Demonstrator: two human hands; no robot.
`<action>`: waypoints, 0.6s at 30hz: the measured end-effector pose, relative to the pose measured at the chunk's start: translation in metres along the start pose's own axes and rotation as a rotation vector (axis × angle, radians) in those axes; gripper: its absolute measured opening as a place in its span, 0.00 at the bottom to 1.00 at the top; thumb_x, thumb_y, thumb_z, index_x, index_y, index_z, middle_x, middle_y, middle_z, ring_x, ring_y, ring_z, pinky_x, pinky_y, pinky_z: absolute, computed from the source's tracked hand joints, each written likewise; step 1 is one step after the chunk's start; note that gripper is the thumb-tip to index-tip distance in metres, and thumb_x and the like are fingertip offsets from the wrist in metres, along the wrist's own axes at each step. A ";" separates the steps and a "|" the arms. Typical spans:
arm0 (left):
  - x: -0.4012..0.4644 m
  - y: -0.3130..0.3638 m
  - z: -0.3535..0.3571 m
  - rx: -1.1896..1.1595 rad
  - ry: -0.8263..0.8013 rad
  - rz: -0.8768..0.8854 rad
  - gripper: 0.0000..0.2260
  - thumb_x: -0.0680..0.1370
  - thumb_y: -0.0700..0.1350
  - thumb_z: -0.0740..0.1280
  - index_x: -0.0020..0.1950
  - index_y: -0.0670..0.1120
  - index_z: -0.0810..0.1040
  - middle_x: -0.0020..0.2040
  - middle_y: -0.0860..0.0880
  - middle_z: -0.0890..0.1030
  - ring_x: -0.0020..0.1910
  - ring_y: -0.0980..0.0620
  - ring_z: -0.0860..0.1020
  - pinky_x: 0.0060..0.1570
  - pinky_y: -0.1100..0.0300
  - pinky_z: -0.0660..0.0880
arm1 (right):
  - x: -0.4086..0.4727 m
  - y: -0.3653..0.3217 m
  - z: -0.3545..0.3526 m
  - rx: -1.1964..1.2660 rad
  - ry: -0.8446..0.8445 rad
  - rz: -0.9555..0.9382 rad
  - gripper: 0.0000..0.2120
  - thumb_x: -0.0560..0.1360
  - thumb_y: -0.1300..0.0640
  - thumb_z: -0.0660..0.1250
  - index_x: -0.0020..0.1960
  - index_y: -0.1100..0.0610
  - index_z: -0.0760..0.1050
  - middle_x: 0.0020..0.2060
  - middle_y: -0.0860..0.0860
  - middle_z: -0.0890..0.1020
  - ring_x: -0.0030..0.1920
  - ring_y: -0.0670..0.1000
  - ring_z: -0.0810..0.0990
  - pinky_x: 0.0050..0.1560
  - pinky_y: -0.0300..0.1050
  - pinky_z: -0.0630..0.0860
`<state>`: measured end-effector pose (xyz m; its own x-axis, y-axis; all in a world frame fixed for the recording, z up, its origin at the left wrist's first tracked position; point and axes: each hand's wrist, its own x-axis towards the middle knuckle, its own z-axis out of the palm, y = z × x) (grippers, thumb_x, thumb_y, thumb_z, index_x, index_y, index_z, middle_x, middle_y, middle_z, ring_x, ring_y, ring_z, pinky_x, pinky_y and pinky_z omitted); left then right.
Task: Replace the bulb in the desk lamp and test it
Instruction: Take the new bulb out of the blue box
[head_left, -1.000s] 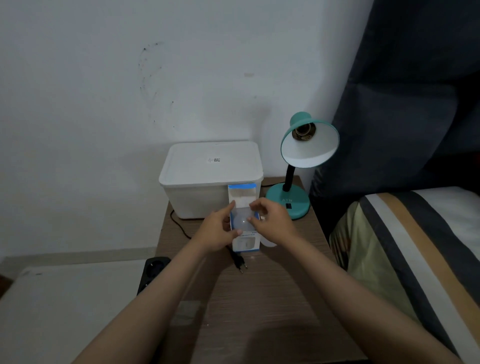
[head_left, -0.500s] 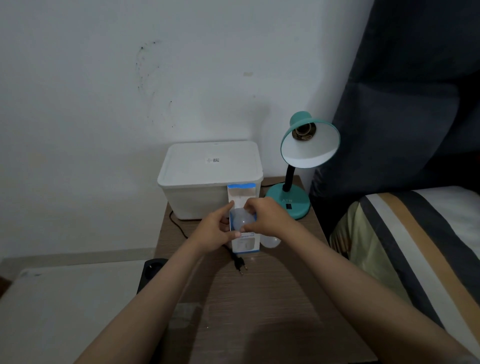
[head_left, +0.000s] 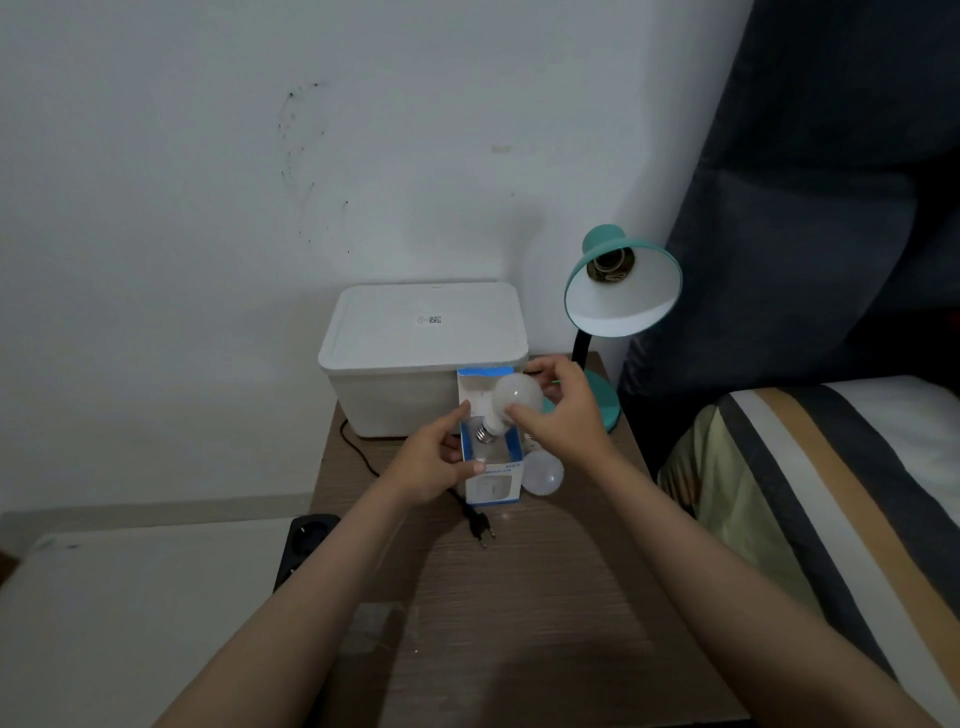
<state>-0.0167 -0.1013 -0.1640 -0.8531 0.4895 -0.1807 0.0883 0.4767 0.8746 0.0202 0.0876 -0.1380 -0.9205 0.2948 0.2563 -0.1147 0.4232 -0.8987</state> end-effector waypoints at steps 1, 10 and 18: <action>0.000 0.000 0.000 -0.002 0.000 -0.001 0.38 0.71 0.43 0.74 0.75 0.55 0.57 0.59 0.43 0.75 0.53 0.51 0.76 0.41 0.71 0.73 | 0.000 -0.002 -0.002 0.092 0.050 0.016 0.16 0.64 0.56 0.71 0.48 0.45 0.73 0.53 0.54 0.75 0.50 0.49 0.76 0.48 0.36 0.75; -0.004 0.005 0.002 -0.019 -0.011 -0.007 0.37 0.72 0.40 0.72 0.76 0.53 0.56 0.56 0.48 0.74 0.46 0.60 0.75 0.34 0.76 0.73 | -0.007 -0.021 -0.020 0.331 0.085 0.179 0.16 0.74 0.53 0.60 0.36 0.62 0.78 0.40 0.61 0.80 0.40 0.52 0.77 0.39 0.40 0.73; -0.006 0.008 0.003 -0.014 -0.003 0.005 0.37 0.73 0.40 0.72 0.76 0.52 0.56 0.53 0.50 0.74 0.45 0.59 0.75 0.33 0.76 0.73 | -0.009 -0.011 -0.017 -0.095 0.039 0.228 0.09 0.71 0.58 0.72 0.49 0.51 0.77 0.33 0.52 0.81 0.35 0.48 0.79 0.37 0.41 0.74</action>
<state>-0.0098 -0.0982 -0.1569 -0.8510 0.4943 -0.1773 0.0855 0.4636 0.8819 0.0363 0.0944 -0.1242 -0.9035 0.4236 0.0656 0.1316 0.4198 -0.8980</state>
